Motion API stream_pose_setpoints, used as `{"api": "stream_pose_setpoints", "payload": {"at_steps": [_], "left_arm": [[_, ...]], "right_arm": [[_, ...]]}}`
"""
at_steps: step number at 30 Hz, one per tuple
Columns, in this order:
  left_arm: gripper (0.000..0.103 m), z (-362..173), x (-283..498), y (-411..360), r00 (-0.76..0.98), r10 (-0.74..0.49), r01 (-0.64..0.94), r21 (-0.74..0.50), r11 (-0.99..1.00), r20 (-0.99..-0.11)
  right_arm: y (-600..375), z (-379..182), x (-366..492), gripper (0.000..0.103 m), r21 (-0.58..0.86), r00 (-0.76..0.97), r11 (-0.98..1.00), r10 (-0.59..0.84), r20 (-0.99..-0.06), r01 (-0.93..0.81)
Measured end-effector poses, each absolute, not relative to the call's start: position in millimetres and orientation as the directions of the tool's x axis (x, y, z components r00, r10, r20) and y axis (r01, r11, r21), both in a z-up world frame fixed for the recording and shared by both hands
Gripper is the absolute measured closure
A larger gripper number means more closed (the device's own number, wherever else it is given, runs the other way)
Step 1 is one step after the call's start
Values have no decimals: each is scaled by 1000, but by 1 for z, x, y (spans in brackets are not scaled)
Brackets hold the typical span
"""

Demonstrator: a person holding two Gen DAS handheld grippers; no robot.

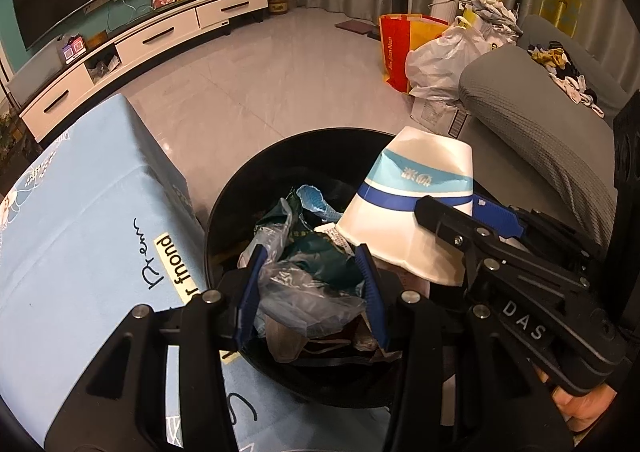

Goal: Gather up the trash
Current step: 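Lower both items into the black bin and open both tools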

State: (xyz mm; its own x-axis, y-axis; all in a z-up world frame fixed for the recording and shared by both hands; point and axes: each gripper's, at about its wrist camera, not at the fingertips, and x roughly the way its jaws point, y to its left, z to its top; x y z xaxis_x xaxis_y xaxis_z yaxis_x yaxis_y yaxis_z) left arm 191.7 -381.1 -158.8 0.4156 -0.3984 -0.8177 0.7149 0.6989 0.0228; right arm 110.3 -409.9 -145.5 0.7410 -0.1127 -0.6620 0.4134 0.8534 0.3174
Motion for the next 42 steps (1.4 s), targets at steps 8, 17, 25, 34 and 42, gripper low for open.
{"api": "stream_pose_setpoints", "payload": {"at_steps": [8,17,25,34,42], "left_arm": [[57,-162,194,-382,414,-390,712,26,701,-822],[57,-170,200,-379,410,-376,705,27,708,-831],[56,-174,202,-378,404,-368,703,28,710,-837],[56,-176,201,-379,403,-361,703,32,710,-841],[54,-177,204,-377,406,-351,702,42,711,-844]], "right_arm": [[-410,-148,114,66,311,737,855,-116,-666,415],[-413,-151,118,65,309,730,853,-117,-674,422],[-415,-156,122,65,315,722,849,-107,-684,424],[-416,-157,123,65,314,719,847,-109,-686,429],[-419,-159,122,65,323,716,839,-109,-690,439]]}}
